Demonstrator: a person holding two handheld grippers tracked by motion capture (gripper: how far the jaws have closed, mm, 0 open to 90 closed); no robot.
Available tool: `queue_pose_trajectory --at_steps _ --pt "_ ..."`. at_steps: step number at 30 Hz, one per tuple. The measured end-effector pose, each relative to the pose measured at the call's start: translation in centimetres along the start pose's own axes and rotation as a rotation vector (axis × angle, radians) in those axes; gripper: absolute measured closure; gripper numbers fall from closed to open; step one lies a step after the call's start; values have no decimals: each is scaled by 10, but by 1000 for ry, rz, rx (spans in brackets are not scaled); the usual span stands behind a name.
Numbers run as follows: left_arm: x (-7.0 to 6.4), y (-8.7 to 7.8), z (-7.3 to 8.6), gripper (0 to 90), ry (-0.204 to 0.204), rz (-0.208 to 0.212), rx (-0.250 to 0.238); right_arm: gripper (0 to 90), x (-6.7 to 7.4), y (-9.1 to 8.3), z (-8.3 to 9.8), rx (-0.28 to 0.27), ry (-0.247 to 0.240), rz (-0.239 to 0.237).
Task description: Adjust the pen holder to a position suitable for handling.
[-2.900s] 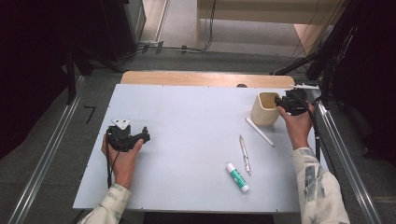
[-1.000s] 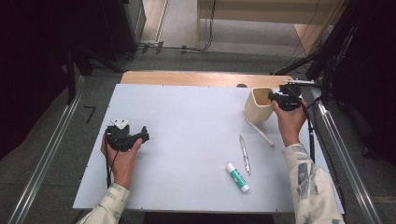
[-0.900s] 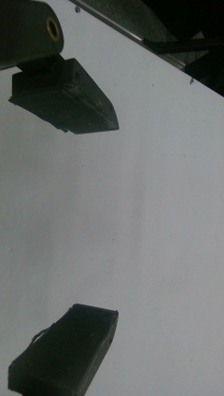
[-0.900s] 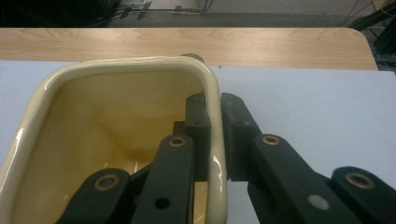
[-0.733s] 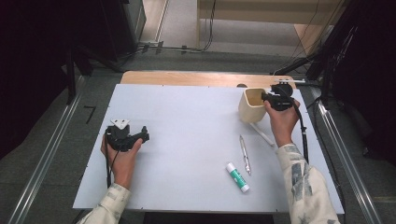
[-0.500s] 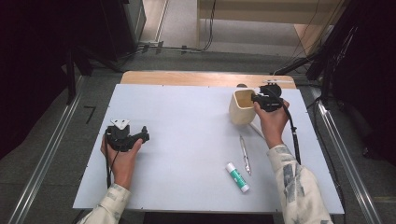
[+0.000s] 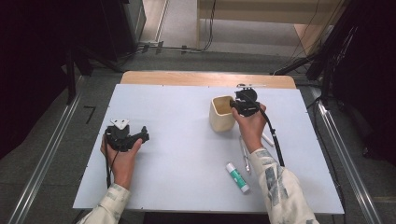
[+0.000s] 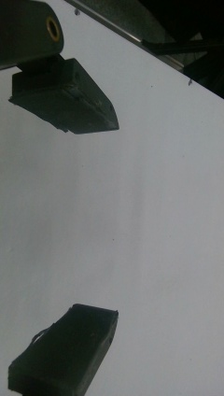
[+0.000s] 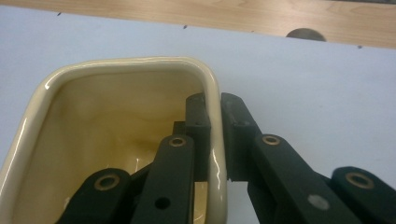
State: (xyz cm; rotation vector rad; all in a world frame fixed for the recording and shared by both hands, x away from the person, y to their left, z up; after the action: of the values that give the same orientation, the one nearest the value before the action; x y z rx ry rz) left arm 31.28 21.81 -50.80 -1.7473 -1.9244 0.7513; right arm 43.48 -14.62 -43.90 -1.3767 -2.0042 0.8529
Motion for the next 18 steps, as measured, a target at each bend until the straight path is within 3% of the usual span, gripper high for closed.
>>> queue_pose_trajectory --at_steps 4,10,18 --pt "0 0 0 94 -1 0 0 804 13 1 3 6 -22 -1" --pt "0 0 0 94 -1 1 -1 804 21 0 5 0 -42 7" --pt "0 0 0 94 0 0 0 784 19 1 8 -16 -51 -15"
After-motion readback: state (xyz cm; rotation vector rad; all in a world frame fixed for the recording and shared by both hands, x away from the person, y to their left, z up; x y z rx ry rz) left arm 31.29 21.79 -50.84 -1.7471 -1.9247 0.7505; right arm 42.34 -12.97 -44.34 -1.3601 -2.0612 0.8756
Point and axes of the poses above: each handheld gripper's, and its own axes: y roughly forward along the jaws, z roughly out of its underside, x roughly to its left, the point moved 1 cm from there along y, roughly forward along the jaws, and after that the axes turned 6 degrees about x, right-handed, at the moved point
